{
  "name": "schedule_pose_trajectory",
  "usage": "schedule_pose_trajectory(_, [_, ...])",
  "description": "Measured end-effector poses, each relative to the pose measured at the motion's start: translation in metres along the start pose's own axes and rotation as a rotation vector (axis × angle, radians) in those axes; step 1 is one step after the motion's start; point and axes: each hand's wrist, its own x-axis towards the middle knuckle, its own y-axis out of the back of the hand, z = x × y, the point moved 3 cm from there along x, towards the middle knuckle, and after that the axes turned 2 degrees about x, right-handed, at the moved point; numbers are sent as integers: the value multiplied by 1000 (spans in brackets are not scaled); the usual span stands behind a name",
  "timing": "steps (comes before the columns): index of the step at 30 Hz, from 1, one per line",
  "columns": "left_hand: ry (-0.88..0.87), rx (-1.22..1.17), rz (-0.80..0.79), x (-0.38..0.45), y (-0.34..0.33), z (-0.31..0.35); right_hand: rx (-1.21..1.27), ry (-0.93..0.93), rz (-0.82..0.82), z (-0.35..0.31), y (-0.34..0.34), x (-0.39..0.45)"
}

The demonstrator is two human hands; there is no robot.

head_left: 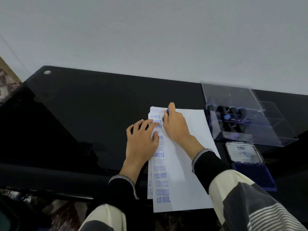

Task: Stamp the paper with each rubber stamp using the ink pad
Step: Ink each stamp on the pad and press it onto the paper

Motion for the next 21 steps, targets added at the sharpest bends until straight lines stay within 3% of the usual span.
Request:
schedule_pose_trajectory(7, [2,10,4,0,0,0,-54,-21,-80,-1,4,16])
schedule_pose_trajectory(21, [2,2,-9,0,0,0,68,-13,38,-1,-4,-9])
